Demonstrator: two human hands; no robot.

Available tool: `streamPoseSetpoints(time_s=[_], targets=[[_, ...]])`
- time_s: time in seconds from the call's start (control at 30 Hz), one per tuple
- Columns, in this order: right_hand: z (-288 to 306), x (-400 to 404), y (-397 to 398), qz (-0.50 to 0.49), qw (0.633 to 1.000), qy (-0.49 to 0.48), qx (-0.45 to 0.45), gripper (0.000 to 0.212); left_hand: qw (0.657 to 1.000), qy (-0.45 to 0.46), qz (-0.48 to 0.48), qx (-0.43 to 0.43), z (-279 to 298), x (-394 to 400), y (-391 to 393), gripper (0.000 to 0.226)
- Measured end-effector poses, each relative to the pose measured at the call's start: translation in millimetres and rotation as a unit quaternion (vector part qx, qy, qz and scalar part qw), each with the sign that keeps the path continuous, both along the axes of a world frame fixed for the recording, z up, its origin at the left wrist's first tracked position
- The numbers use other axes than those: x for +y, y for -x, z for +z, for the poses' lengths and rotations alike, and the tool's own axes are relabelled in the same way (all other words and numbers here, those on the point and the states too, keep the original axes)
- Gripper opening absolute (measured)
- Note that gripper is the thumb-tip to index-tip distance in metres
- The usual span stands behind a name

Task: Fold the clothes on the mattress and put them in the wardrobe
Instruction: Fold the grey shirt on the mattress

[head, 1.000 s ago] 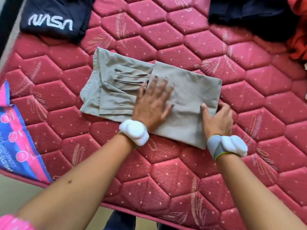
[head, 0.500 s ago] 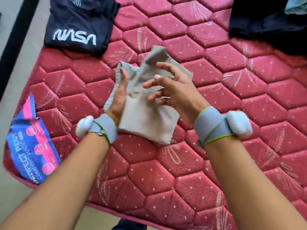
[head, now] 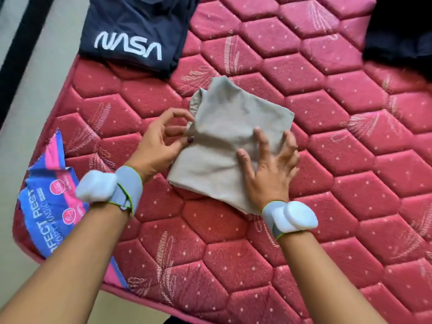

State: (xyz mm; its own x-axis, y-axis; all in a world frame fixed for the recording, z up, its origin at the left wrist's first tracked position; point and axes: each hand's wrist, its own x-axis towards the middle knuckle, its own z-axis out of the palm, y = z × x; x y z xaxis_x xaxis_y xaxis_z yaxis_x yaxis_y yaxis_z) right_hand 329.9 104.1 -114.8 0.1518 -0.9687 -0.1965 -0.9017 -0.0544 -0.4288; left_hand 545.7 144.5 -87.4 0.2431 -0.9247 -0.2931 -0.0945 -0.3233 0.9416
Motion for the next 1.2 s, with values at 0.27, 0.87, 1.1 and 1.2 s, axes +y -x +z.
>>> streamPoseSetpoints(time_s=[0.27,0.87,1.1,1.2], targets=[[-13.1,-4.4,3.1,-0.122,0.966,-0.030,-0.226,0.092,0.854,0.078,-0.087,-0.507,-22.6,6.3,47.4,0.047],[135.3,-24.5,-23.1,0.439,0.856,0.267,-0.068,0.040,0.848,-0.005,0.094,0.522,65.2,-16.9,27.1,0.062],[19.6,41.6,24.0,0.512,0.850,0.111,0.048,0.052,0.860,-0.118,0.206,0.451,-16.8,25.7,7.6,0.055],[4.6,55.3,38.1,0.503,0.864,0.006,0.021,0.058,0.850,-0.112,0.289,0.425,-37.3,38.8,8.5,0.030]])
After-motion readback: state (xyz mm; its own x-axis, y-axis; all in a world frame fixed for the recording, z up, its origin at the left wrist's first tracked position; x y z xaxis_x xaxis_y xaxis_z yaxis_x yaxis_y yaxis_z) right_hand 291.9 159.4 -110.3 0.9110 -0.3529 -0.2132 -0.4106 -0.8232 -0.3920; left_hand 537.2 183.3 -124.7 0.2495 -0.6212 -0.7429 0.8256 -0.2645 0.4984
